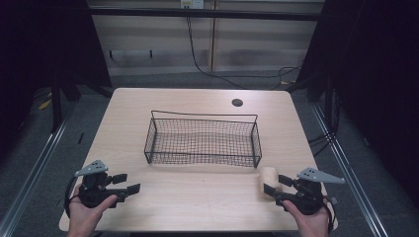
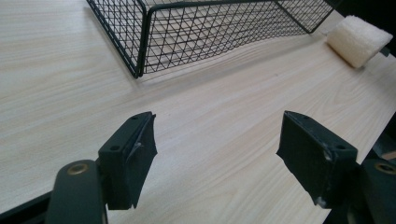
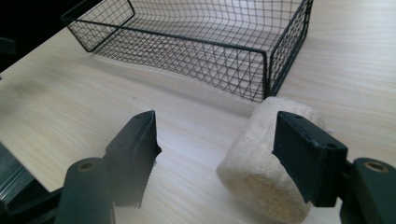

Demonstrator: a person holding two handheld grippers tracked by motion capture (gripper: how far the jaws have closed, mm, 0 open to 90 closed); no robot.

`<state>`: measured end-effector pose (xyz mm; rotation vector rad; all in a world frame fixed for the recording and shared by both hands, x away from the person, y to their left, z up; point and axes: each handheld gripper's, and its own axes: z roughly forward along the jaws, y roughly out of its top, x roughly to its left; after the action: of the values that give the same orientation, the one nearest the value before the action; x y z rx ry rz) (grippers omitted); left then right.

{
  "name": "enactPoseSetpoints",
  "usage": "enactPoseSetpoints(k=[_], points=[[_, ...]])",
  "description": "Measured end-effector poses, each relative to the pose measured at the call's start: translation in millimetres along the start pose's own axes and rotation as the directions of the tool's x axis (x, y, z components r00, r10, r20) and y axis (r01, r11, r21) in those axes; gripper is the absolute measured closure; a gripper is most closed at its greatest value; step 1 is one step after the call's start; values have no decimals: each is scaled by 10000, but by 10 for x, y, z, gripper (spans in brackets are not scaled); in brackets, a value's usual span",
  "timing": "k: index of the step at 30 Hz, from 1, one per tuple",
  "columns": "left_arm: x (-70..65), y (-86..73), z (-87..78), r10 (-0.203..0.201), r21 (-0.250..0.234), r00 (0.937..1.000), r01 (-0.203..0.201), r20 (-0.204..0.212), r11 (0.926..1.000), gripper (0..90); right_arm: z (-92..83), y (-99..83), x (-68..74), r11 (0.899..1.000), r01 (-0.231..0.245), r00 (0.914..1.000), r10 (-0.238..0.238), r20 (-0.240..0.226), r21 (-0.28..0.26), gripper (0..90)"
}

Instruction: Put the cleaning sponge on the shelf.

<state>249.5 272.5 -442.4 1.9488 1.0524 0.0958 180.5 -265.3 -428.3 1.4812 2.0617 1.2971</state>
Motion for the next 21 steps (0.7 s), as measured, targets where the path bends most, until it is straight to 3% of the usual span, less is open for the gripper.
enactPoseSetpoints(k=[10,13,19,21], points=[[13,-3,18,-66,117,10000,66,3,9999,280,36,15,-31,9989,-226,9994,236,-241,417,322],[23,-5,8,-75,108,10000,75,-18,9999,280,58,33,4,9986,-168,9973,203,-706,508,324],[32,-10,20,-248,116,9997,249,-38,9996,280,10,94,9,9986,-198,9987,220,-459,481,354],[39,-11,25,-236,176,9996,238,-128,9996,280,-39,144,-11,9969,-478,9978,505,-427,627,353]])
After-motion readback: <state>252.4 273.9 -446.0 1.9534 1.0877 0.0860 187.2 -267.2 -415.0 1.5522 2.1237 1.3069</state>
